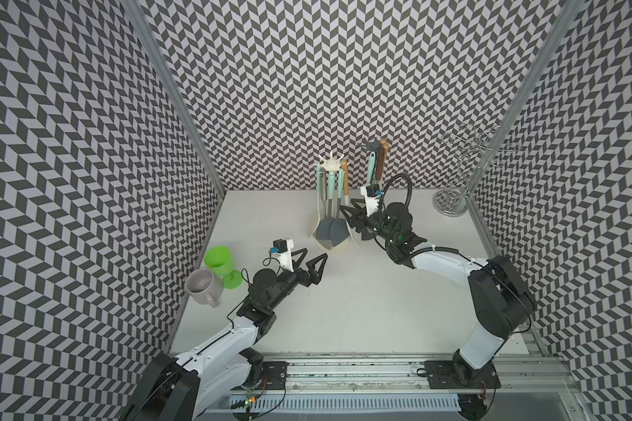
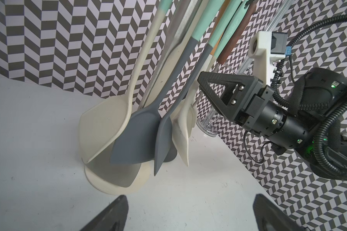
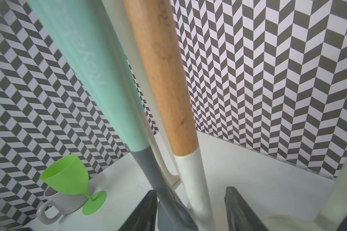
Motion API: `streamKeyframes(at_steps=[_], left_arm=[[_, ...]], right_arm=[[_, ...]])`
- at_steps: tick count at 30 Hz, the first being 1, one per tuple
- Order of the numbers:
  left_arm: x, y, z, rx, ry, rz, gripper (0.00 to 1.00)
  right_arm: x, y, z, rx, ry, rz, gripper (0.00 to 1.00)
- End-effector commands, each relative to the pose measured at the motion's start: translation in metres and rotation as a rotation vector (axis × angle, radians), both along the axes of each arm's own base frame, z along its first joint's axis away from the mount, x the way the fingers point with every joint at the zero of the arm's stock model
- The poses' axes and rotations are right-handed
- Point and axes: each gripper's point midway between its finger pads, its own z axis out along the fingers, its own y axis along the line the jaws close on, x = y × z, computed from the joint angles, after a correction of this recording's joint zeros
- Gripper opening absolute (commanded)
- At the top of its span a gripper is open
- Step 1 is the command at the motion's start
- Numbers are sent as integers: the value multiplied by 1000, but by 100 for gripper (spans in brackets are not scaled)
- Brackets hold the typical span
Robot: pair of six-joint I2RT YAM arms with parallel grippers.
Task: Take the spatula off the kitchen utensil rack
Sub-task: Take off the spatula from the rack.
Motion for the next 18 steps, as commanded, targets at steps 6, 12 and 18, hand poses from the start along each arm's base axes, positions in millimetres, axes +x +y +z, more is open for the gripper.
streamKeyframes(at_steps=[6,12,18], left_arm=[[0,0,-2,17,-4,4,99],[0,0,-1,15,-5,4,99],[-1,1,0,16,-8,6,99]], right_arm=[[18,-1,13,-37,-71,-81,45],[23,3,14,-52,-74,-85,43],[25,10,15,-83,-80,-90,37]])
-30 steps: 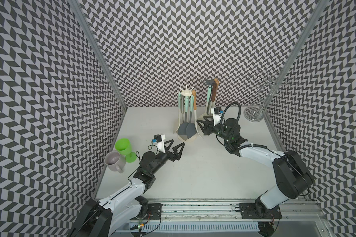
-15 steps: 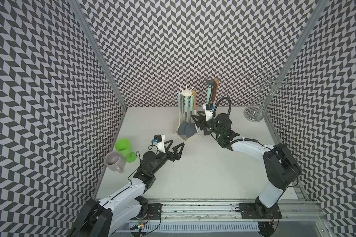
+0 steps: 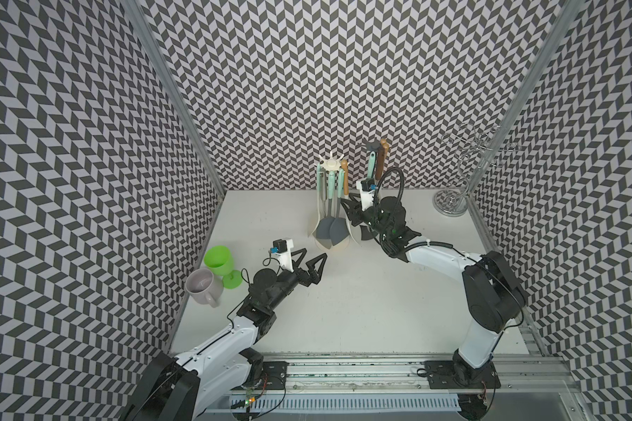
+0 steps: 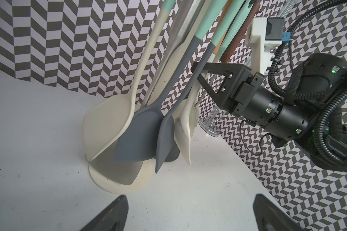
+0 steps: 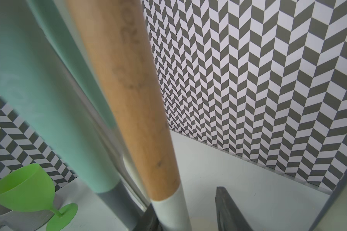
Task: Take the spatula off the kitchen utensil rack
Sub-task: Take off the spatula from the rack.
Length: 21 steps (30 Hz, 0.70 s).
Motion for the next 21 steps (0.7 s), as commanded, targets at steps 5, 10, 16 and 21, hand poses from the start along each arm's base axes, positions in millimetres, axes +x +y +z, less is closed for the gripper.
streamKeyframes(at_steps=[5,10,16,21], left_arm=[[-2,2,2,9,-16,7,99],[-2,2,3,8,-18,8,99],[-3,3,5,6,-25,12,99],[-4,5,6,6,-32,19,99]], right_arm=[[-1,3,19,-44,-66,-71,24],[3,-4,23,-82,-50,-182,5],[4,-10,30,-79,-24,-245,0],[4,-25,42,-52,-3,-332,0]])
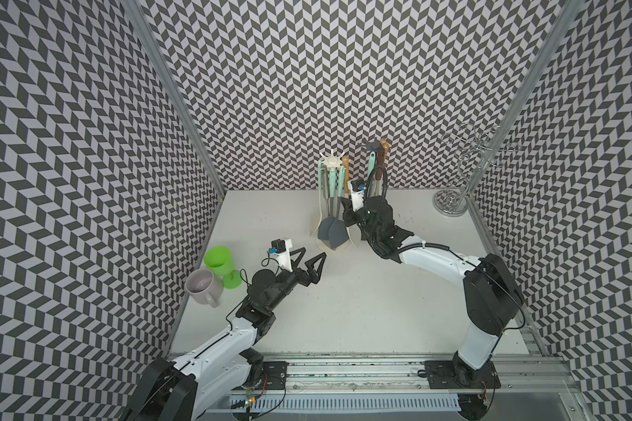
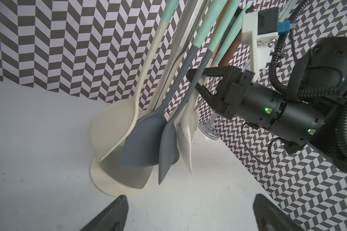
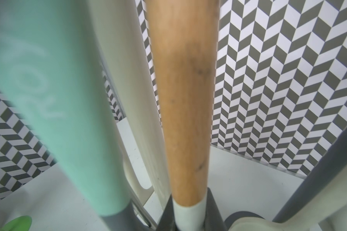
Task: Take the spatula off the kitchen utensil rack
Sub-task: Take off the spatula from the rack, then place the spatula at the center of the board.
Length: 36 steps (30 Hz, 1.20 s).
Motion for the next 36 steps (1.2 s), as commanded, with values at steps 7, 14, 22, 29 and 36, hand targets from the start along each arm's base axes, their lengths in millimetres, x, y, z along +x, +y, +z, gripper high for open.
streamKeyframes(at_steps=[7,14,22,29,36], left_arm=[[-2,3,-1,14,-13,12,99],[-3,3,-1,13,-14,12,99],[-5,3,4,8,-25,7,99],[-18,-6,25,-14,-69,-64,99],[-31,-11,41,-50,-102,-110,99]], right_arm=[[-6,-33,55,76,-51,-148,0],[-18,-43,70,78,-79,-151,0],[-58,-76,67,4,-102,-156,0],[-107,-95,36,-199,-162,-99,0],[-138,-70,-8,-425,-201,-70,0]])
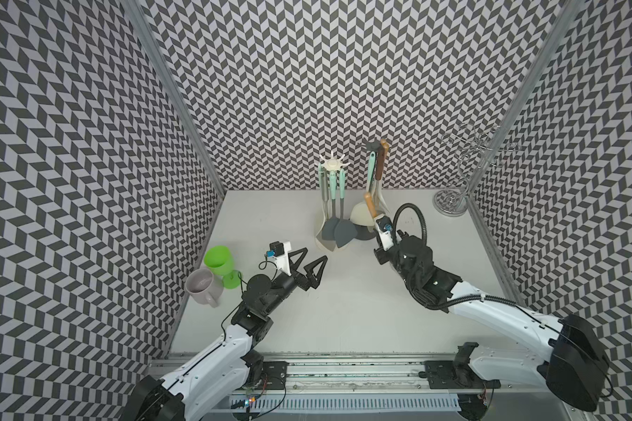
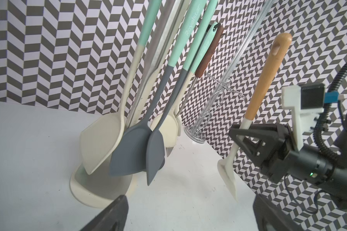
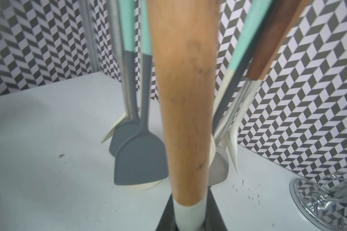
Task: Take the spatula off the kitchen utensil rack
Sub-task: Place the spatula at the center of the board.
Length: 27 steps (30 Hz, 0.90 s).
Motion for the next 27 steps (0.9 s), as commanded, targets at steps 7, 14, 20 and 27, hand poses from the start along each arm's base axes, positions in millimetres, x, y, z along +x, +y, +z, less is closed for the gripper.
streamKeyframes(at_steps=[7,14,20,27], left_arm=[[-21,-9,23,-76,-50,-108,99],[-27,-16,26,-116,-43,-177,99],[-24,-19,23,-150,1,-220,94],[-13,-9,8,-209,78,-260,61]], right_arm=[[-26,46,-34,-266,-100,24,0],[-49,68,-55,-357,-148,75,0],[-63,77,-59,-395,-192,92,0],[-67,79,-57,-380,-203,95,0]])
